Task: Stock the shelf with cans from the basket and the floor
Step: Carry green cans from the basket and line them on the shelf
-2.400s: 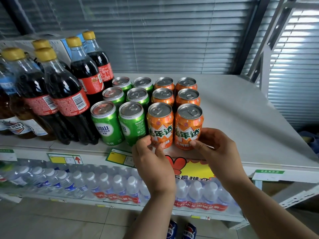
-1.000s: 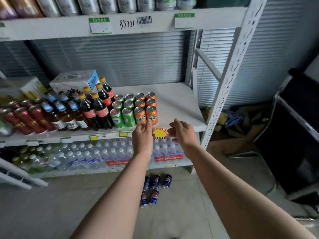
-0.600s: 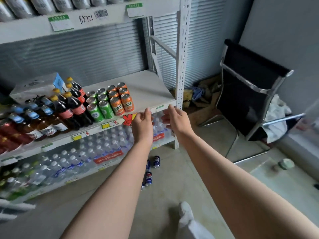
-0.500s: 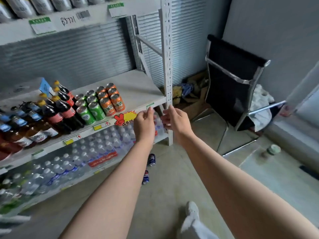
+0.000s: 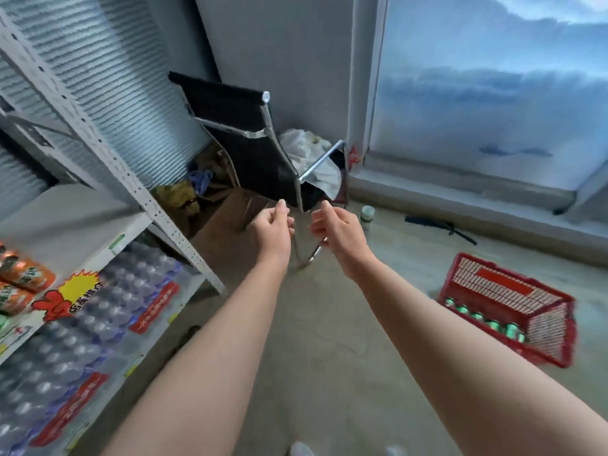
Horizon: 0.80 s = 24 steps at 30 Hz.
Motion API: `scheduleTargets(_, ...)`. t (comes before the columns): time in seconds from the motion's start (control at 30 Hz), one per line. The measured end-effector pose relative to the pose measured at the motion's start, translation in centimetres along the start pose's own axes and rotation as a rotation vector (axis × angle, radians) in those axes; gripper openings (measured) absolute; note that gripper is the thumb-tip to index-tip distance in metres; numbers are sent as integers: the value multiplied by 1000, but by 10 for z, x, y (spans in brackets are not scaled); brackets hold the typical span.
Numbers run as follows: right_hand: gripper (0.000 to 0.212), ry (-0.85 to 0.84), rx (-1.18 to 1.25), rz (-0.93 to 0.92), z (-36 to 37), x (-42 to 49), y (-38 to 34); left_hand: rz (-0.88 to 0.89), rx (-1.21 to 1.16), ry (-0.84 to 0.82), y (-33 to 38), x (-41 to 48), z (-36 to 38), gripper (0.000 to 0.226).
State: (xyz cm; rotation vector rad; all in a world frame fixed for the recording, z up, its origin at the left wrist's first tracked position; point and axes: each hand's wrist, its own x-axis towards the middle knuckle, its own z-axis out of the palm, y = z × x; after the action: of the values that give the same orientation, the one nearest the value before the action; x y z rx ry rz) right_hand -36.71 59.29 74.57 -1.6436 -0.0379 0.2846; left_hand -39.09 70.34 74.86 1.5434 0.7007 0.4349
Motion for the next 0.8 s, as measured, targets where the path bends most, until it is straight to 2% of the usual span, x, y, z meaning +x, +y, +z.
scheduleTargets(0.2, 38, 222, 53, 56, -162, -6, 20, -24, 78, -228, -18, -56, 150, 28)
scheduleTargets(0.43, 38, 452, 59, 166, -315, -19, 69, -65, 119, -465, -51, -126, 290, 28)
scheduleTargets(0.63, 38, 650, 136, 238, -397, -21, 104, -97, 184, -642, -72, -164, 378, 28)
scheduleTargets(0.8, 37, 764, 179, 271, -446, 6, 122, -124, 244, -742, -86, -161, 443, 29)
